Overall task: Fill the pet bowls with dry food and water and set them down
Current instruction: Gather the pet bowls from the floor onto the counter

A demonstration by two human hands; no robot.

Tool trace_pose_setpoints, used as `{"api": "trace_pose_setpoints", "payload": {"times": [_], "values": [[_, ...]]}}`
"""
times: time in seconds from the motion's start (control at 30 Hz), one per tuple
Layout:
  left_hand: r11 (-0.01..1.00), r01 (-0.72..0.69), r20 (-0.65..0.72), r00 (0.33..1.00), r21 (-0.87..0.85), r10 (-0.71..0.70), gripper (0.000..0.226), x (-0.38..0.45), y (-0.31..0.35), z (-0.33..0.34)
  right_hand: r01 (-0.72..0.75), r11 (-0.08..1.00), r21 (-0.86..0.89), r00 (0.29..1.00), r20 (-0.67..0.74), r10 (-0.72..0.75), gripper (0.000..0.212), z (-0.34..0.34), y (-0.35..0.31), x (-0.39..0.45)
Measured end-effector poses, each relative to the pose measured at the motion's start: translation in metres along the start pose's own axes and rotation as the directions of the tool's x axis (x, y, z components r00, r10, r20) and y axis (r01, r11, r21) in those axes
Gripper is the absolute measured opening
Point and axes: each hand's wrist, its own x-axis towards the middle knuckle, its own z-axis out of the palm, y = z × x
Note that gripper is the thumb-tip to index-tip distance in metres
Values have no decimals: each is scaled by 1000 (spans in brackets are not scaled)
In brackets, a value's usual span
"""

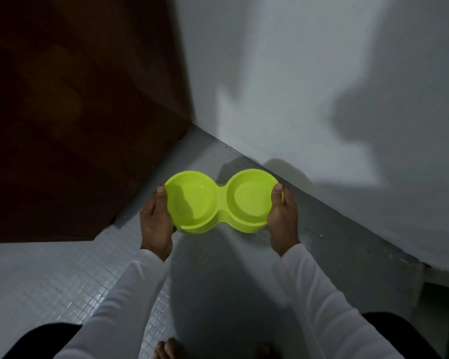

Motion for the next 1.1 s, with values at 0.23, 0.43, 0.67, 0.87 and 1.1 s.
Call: {"api": "trace_pose_setpoints", "payload": {"times": [0.23,0.43,0.67,0.87,1.1], "values": [[999,40,5,999,-6,-40,36,-70,86,8,-16,999,-40,1000,-24,15,18,-40,-101,-49],[999,53,-2,999,4,-53,37,-140,168,10,-43,999,-22,998,-56,41,29,-79,-192,-100],[999,45,19,999,11,-45,27,-227,265,13,-30,999,-44,995,-95,26,23,-126,-301,-163],[998,62,46,997,-4,-62,25,-310,357,17,-48,999,-22,990,-133,45,32,-170,-405,-226],[1000,12,74,997,-17,-10,27,-380,436,30,-40,999,2,981,-189,39,34,-218,-500,-279]]}}
